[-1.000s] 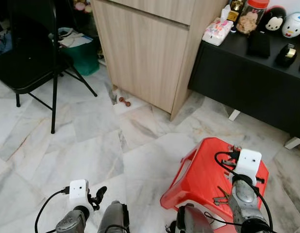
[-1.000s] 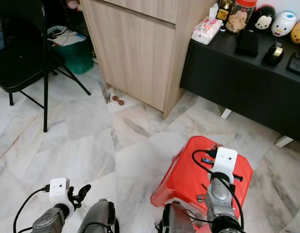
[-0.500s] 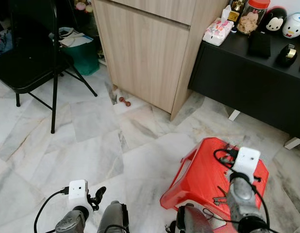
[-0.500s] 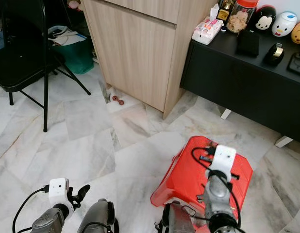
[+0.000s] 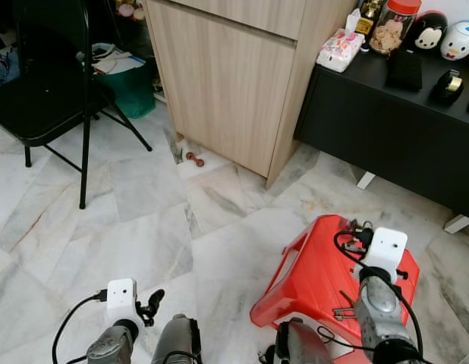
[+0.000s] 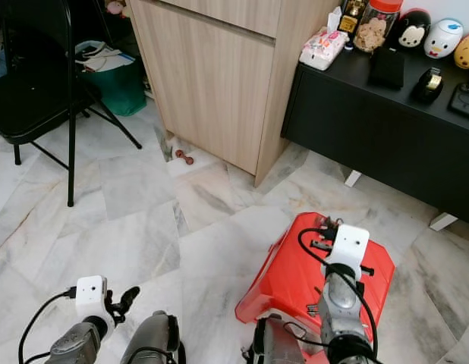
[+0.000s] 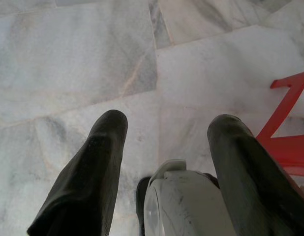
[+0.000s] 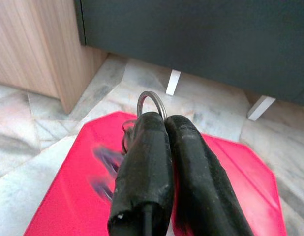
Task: Hang keys on a hook
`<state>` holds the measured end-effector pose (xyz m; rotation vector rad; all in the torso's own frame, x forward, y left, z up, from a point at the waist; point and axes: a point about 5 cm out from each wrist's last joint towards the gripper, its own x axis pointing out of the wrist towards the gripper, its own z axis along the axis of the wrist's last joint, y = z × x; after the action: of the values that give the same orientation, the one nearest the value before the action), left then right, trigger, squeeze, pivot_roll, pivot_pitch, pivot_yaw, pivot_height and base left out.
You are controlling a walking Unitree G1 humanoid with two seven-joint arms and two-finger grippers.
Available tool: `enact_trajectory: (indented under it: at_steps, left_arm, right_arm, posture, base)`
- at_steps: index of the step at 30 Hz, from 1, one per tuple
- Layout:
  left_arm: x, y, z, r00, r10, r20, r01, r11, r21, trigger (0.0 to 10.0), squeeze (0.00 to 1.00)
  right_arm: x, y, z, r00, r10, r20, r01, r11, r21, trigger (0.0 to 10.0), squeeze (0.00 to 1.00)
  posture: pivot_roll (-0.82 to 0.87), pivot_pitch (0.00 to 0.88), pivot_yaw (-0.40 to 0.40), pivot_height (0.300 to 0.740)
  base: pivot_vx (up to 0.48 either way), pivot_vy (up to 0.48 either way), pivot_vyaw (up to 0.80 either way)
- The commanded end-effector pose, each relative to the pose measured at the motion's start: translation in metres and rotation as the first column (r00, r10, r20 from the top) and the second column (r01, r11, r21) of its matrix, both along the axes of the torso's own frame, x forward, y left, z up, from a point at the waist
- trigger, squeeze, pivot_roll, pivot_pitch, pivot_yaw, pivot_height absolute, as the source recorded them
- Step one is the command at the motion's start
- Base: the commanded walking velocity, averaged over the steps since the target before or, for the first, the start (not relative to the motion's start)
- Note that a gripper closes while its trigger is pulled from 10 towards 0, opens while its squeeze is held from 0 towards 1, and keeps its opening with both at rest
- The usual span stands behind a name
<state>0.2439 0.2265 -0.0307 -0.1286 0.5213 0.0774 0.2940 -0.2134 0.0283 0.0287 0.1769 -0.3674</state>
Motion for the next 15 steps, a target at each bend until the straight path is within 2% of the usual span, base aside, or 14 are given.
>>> enact_trajectory:
  at_steps: [1, 15]
  left_arm:
    - [-0.0119, -0.0017, -0.0106, 0.998, -0.003, -0.066, 0.003, 1.000, 0.003, 10.0, 0.00]
    - [-0.0167, -0.0026, -0.0132, 0.998, 0.008, -0.062, -0.009, 1.000, -0.019, 10.0, 0.00]
  right_arm:
    - [-0.0037, -0.0044, -0.0008, 1.000, -0.017, 0.004, 0.017, 1.000, 0.000, 10.0, 0.00]
    - [0.0001, -0.0013, 0.0040, 1.000, 0.011, 0.027, -0.011, 1.000, -0.001, 10.0, 0.00]
  posture:
    - [0.13, 0.188, -0.043, 0.646]
    - [0.13, 0.184, -0.046, 0.646]
  base:
    - [0.000, 0.000, 0.00]
    - [0.000, 0.000, 0.00]
